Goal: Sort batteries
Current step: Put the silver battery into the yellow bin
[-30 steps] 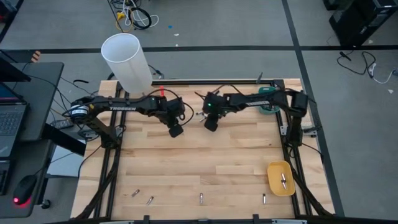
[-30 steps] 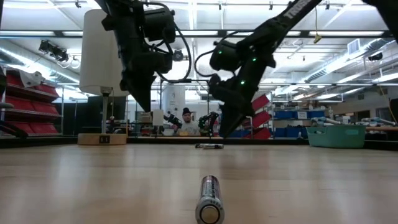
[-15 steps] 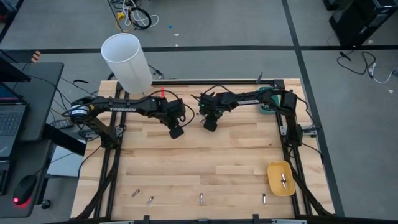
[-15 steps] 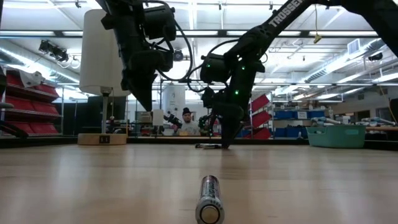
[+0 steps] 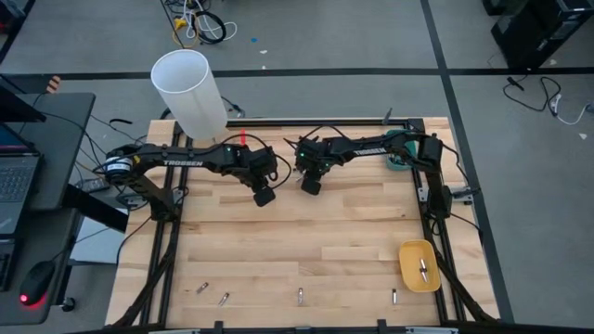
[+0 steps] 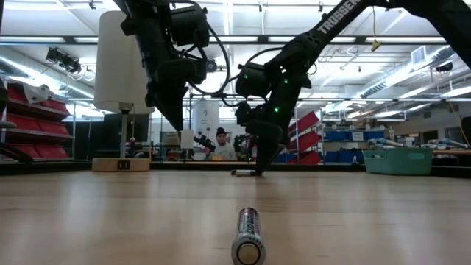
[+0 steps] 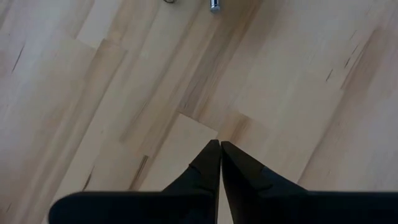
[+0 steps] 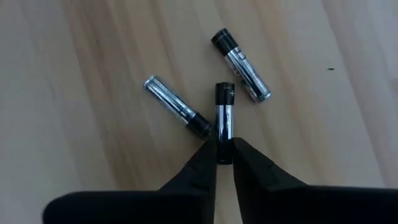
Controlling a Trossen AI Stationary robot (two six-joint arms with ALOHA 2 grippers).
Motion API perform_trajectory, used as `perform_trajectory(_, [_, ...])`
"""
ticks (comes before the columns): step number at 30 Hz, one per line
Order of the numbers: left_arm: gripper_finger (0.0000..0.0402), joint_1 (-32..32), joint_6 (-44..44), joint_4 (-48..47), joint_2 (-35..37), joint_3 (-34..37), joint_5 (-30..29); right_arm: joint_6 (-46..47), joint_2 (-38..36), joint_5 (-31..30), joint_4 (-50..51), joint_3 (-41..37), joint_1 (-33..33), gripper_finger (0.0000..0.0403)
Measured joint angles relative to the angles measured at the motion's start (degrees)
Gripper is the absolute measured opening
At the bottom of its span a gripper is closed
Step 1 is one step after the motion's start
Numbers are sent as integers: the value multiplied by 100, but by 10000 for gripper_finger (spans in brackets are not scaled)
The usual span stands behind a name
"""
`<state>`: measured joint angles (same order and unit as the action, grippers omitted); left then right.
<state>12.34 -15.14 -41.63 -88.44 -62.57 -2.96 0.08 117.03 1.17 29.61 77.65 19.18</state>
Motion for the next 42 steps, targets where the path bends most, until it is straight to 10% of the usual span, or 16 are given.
perform_trajectory(15, [30,-46,6,26,0,0,-13,656,-123,13,465,4,-7,0])
perform_trajectory(34, [30,-46,116,7,0,0,-122,459,-70,-218,237,-39,-223,103])
perform_trajectory(42, [30,-35,277,16,0,0,-236,547,61,-286,166,-47,-229,70])
